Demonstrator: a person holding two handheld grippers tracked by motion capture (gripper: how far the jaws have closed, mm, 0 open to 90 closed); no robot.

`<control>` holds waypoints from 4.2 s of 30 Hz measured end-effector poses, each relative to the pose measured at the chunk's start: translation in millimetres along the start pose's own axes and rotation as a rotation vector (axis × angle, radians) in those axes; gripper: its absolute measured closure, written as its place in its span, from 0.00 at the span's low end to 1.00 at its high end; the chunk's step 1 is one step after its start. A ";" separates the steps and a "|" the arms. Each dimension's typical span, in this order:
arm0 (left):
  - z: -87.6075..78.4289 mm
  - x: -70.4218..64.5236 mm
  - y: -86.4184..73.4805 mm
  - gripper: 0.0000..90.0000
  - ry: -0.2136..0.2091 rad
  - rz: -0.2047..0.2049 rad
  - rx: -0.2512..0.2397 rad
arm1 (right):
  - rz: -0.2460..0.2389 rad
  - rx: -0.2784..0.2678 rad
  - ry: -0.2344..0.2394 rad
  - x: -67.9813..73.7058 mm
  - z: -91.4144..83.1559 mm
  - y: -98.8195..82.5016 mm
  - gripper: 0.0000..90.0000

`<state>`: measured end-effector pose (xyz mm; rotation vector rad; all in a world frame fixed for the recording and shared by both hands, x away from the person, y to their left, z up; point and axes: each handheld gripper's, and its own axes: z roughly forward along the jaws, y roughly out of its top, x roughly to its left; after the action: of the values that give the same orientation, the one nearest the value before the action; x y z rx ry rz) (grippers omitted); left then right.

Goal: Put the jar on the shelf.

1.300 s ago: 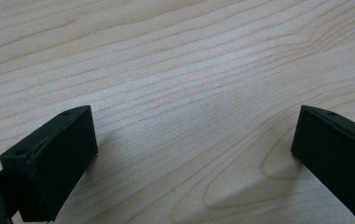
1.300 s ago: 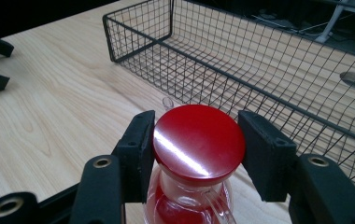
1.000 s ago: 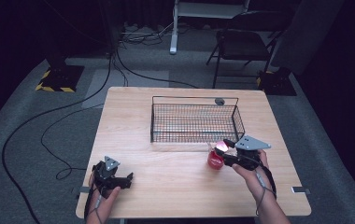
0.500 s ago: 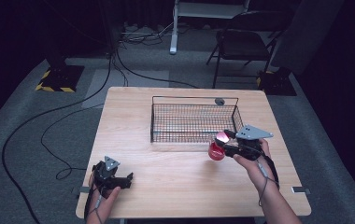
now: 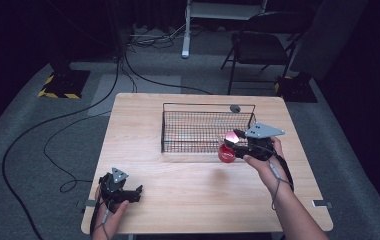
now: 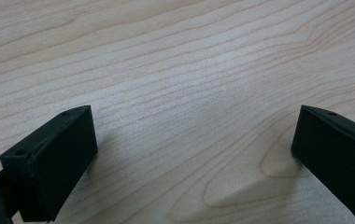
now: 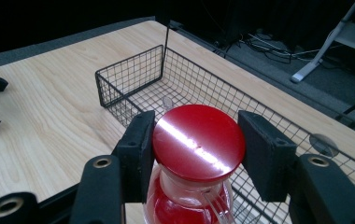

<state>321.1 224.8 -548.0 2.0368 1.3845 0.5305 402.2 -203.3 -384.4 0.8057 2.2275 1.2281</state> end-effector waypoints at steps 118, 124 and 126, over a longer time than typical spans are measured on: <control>0.0 -1.7 0.1 0.00 0.003 -0.002 0.002 | 0.065 0.091 0.040 21.5 204.3 39.5 0.54; 0.0 -1.7 0.1 0.00 0.002 -0.003 0.002 | 0.088 0.092 0.052 18.9 203.4 37.1 0.49; 0.0 -1.6 0.1 0.00 0.003 -0.002 0.003 | 0.107 0.096 0.060 18.4 204.0 36.1 0.41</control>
<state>320.5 223.3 -547.9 2.0378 1.3890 0.5311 529.9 -55.1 -455.3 0.9471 2.3332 1.2169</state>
